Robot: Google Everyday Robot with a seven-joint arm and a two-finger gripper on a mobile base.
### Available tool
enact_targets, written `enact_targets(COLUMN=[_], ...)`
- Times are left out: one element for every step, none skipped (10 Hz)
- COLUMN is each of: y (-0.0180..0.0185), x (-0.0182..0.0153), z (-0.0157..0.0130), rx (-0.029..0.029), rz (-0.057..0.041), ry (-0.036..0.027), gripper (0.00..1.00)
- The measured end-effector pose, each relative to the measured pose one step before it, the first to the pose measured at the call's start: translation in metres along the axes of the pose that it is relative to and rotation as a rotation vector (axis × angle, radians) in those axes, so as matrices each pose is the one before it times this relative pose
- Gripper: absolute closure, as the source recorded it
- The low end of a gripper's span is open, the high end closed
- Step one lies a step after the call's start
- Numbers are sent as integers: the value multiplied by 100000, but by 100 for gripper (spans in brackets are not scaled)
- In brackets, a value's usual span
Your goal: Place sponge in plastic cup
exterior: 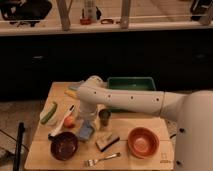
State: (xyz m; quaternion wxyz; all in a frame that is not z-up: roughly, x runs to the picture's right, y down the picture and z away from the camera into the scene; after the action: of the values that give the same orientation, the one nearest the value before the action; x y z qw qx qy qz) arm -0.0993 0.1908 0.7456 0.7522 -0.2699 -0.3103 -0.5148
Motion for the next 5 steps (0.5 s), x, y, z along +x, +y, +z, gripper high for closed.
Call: enact_targets(y=[66, 88, 30, 37, 53], x=[51, 76, 27, 61, 108], z=[-111, -138, -147, -47, -157], rx=[-434, -750, -431, -35, 10], rz=[-353, -480, -444, -199, -181], ry=[116, 176, 15, -93, -179], gripper=[20, 20, 20, 20, 20])
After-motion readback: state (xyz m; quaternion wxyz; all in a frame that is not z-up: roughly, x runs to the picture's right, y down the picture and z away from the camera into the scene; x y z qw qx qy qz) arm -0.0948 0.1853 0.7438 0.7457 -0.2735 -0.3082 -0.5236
